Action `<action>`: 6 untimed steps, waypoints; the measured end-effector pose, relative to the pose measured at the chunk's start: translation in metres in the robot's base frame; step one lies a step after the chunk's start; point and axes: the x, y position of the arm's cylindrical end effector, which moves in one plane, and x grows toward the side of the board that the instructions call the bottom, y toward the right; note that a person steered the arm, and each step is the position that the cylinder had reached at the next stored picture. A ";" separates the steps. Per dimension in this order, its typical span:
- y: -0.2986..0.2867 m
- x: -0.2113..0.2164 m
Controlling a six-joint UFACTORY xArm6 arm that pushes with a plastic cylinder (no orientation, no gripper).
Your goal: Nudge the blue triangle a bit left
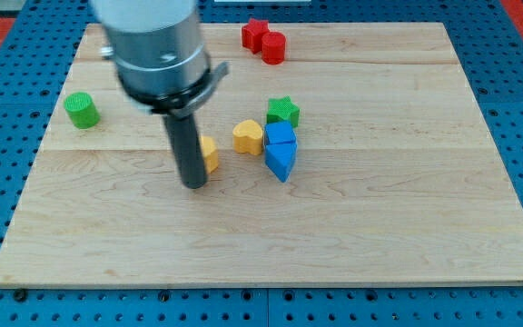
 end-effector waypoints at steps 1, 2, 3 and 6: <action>-0.022 -0.030; 0.013 -0.046; 0.055 0.028; 0.150 -0.009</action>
